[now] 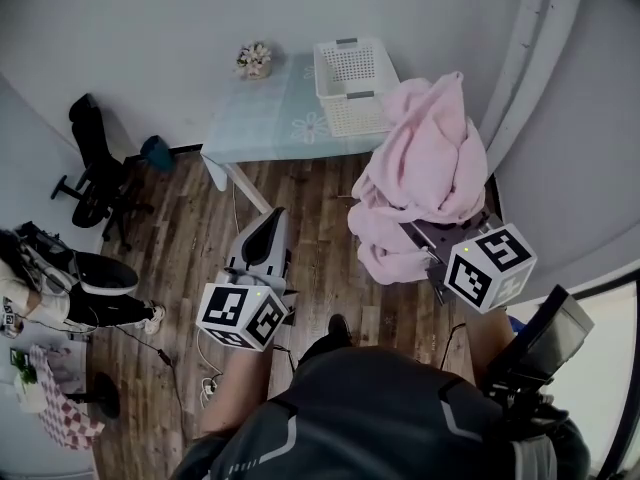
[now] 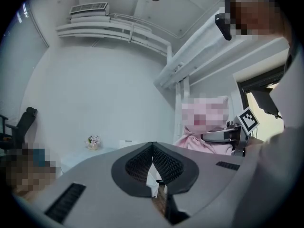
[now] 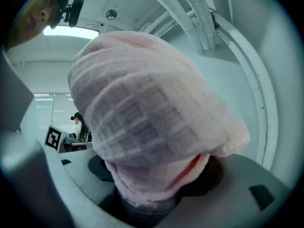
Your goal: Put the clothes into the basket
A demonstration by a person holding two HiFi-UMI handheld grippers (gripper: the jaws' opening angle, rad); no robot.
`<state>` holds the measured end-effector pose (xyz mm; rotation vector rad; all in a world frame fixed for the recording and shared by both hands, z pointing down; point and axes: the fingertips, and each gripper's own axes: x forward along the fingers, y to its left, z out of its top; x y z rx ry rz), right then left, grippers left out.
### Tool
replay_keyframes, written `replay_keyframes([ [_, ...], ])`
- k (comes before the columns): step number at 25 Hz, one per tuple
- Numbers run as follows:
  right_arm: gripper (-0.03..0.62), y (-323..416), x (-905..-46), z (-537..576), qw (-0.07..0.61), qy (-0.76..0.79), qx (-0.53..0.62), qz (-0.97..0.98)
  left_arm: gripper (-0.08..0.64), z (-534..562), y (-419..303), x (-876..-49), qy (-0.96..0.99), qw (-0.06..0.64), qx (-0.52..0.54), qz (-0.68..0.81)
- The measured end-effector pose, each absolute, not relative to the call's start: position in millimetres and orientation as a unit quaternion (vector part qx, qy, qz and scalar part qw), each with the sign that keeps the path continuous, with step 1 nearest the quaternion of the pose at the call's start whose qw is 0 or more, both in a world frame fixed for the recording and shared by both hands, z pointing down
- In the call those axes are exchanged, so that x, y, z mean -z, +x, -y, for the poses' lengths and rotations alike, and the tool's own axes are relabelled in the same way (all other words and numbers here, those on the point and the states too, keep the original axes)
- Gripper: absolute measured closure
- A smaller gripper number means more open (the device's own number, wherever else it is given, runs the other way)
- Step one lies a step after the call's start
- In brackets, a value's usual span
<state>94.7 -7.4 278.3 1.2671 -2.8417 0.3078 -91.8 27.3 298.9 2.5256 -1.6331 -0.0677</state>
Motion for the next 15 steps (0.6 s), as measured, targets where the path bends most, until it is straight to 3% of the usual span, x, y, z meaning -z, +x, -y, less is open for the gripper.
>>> replay_keyframes([
  [3,0.255,57.0,-268.7,34.9,0.011,0.413,-0.100,0.905,0.549,2.2,-130.2,-290.4,0.843,0.069,0.027,0.533],
  [9,0.255,68.7,-299.6,42.3,0.002,0.439,-0.108,0.892,0.551,16.4,-126.2,-323.1,0.850,0.062,0.017,0.522],
  [15,0.255,32.2,-299.5,83.3,0.011,0.466,-0.121,0.876,0.549,58.7,-176.3,-340.4,0.853,0.090,0.027,0.513],
])
